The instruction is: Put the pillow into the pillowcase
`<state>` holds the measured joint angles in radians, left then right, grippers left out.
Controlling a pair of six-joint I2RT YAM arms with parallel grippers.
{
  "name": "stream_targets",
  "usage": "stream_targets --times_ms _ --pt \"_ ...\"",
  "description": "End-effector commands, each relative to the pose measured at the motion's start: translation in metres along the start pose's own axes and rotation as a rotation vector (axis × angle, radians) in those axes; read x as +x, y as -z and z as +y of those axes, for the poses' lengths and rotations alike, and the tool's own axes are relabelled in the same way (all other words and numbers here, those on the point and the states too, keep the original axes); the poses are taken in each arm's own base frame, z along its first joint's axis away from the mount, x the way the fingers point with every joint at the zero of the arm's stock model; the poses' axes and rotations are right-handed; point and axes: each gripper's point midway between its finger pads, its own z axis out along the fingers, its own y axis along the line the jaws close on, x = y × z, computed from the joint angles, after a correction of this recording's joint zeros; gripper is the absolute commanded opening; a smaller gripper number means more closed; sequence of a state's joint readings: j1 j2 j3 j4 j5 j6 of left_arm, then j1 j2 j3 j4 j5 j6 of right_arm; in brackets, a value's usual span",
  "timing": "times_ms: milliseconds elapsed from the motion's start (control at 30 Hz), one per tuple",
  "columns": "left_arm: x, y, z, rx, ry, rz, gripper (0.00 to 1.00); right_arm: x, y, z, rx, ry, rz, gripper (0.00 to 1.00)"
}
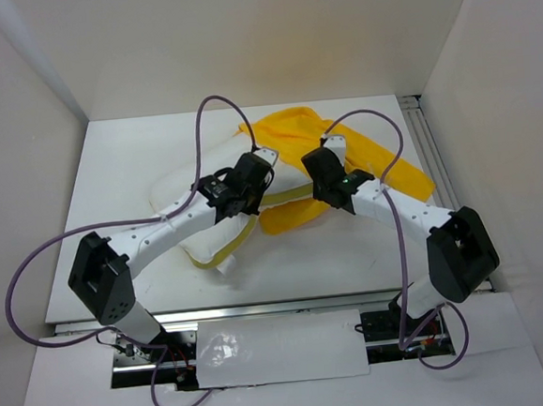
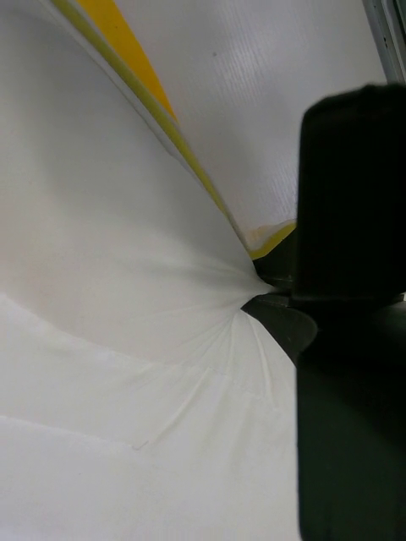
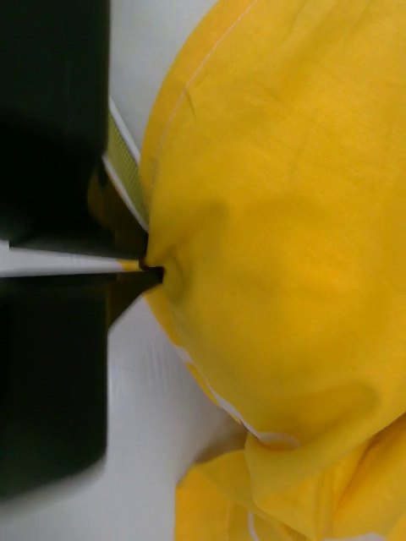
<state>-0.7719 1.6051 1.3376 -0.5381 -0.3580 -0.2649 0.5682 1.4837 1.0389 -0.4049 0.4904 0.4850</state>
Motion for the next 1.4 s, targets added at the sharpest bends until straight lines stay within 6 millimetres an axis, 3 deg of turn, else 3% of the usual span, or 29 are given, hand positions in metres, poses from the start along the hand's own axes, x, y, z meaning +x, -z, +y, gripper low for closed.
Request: stream_targets --times_ms 0,67,133,233,267,300,367,400,433,467,533,667,700,733,800,867,1000,1067,1133,1233,1267,1300,1333,1367 --pt "-0.05 0.023 0.008 0.007 0.082 -0.156 0.0 -0.039 0.011 -0.006 0.042 -0.054 -0.1 0.0" --pt "-0.048 0.019 0.006 0.023 0.105 -0.143 0.0 -0.037 0.014 -0.005 0.021 -0.027 -0.087 0.0" --pt "-0.052 0.019 0.001 0.059 0.12 -0.142 0.0 -0.041 0.021 0.009 -0.067 0.009 -0.071 0.0" --pt "-0.067 0.022 -0.015 0.14 0.15 -0.154 0.0 -0.048 0.042 0.064 -0.358 0.074 -0.045 0.0" --pt "-0.076 0.024 -0.025 0.19 0.164 -0.16 0.0 -0.039 0.055 0.092 -0.515 0.138 -0.002 0.0" --pt "-0.084 0.025 -0.029 0.209 0.166 -0.175 0.0 -0.052 0.071 0.114 -0.616 0.161 -0.018 0.0" --pt "-0.094 0.029 -0.038 0.234 0.184 -0.184 0.0 -0.047 0.084 0.14 -0.763 0.199 0.049 0.0" --pt "-0.11 0.039 -0.038 0.245 0.203 -0.222 0.0 -0.051 0.094 0.152 -0.829 0.225 0.038 0.0" --pt "-0.11 0.038 -0.042 0.242 0.195 -0.216 0.0 -0.065 0.111 0.169 -0.937 0.237 0.002 0.0" --pt "-0.114 0.042 -0.046 0.242 0.19 -0.23 0.0 -0.074 0.116 0.171 -0.947 0.235 -0.02 0.0" --pt "-0.12 0.049 -0.05 0.255 0.188 -0.248 0.0 -0.095 0.149 0.19 -1.109 0.278 -0.087 0.0" --pt "-0.121 0.049 -0.051 0.237 0.209 -0.252 0.0 -0.112 0.188 0.2 -1.348 0.319 -0.105 0.0" --pt "-0.121 0.048 -0.049 0.225 0.211 -0.254 0.0 -0.105 0.194 0.202 -1.404 0.333 -0.073 0.0" --pt "-0.119 0.048 -0.047 0.216 0.23 -0.246 0.0 -0.095 0.215 0.202 -1.528 0.367 -0.038 0.0" --pt "-0.124 0.051 -0.047 0.219 0.233 -0.257 0.0 -0.085 0.238 0.199 -1.678 0.418 -0.029 0.0" --pt "-0.128 0.053 -0.04 0.202 0.266 -0.264 0.0 -0.066 0.244 0.19 -1.749 0.454 -0.001 0.0" --pt "-0.127 0.035 -0.041 0.2 0.322 -0.223 0.0 -0.056 0.272 0.173 -1.85 0.517 -0.055 0.0" --pt "-0.123 0.03 -0.041 0.21 0.332 -0.198 0.0 -0.057 0.263 0.173 -1.778 0.513 -0.085 0.0" --pt "-0.12 0.031 -0.04 0.21 0.34 -0.194 0.0 -0.053 0.236 0.168 -1.621 0.473 -0.033 0.0" --pt "-0.11 0.04 -0.039 0.232 0.307 -0.193 0.0 -0.029 0.201 0.16 -1.478 0.488 0.032 0.48" --pt "-0.094 0.036 -0.038 0.222 0.299 -0.158 0.06 -0.018 0.185 0.154 -1.399 0.479 0.076 0.62" --pt "-0.085 0.038 -0.036 0.217 0.295 -0.143 0.13 -0.005 0.172 0.145 -1.356 0.461 0.121 0.73" --pt "-0.081 0.049 -0.031 0.22 0.297 -0.15 0.2 -0.001 0.172 0.138 -1.344 0.452 0.133 0.75" --pt "-0.056 0.043 -0.029 0.204 0.284 -0.097 0.36 0.008 0.166 0.131 -1.305 0.447 0.153 0.78"
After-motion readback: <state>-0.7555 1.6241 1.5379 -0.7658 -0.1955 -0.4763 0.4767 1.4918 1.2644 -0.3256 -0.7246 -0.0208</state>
